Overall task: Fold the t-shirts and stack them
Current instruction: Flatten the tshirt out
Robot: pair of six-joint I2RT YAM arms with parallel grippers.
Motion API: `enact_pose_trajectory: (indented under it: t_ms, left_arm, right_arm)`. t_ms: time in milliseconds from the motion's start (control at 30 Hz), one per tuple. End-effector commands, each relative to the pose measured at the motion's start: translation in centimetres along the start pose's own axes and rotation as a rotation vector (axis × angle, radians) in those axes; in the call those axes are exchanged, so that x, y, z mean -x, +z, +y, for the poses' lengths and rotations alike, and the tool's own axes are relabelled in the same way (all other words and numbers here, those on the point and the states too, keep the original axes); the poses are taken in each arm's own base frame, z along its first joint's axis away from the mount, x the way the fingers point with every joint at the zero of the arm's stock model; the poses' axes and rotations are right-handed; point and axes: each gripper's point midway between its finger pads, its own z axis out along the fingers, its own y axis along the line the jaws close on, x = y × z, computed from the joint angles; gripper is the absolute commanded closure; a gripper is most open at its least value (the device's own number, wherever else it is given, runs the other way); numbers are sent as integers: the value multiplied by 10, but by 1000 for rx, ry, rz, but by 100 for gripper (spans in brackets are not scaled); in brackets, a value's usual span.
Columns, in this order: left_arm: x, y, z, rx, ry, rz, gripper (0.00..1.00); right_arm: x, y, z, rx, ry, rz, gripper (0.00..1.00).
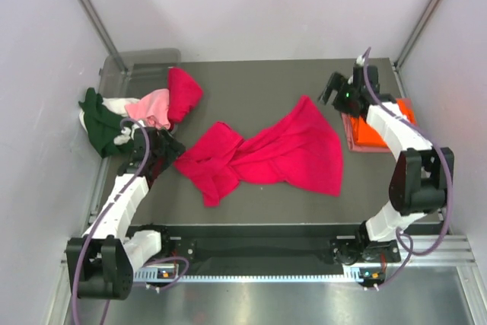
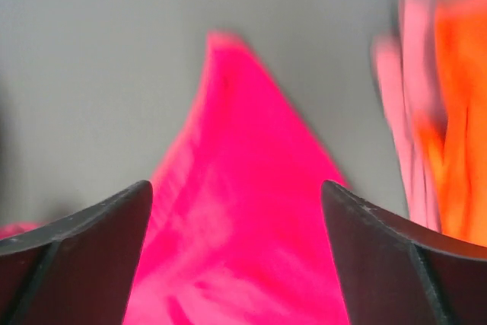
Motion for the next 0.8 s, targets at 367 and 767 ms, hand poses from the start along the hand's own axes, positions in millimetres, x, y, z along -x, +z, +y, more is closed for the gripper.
enact_pose_trajectory:
  t_ms: [367,767]
  left_arm:
    - [-2,-58,8,-6,-7,-42,21]
    - [-99,-73,-62,-190,253,211,21]
  right_arm:
    - [-154,-110,-76,-105,56,111,14]
    - [-199,-124,-65,-54,-4,205,20]
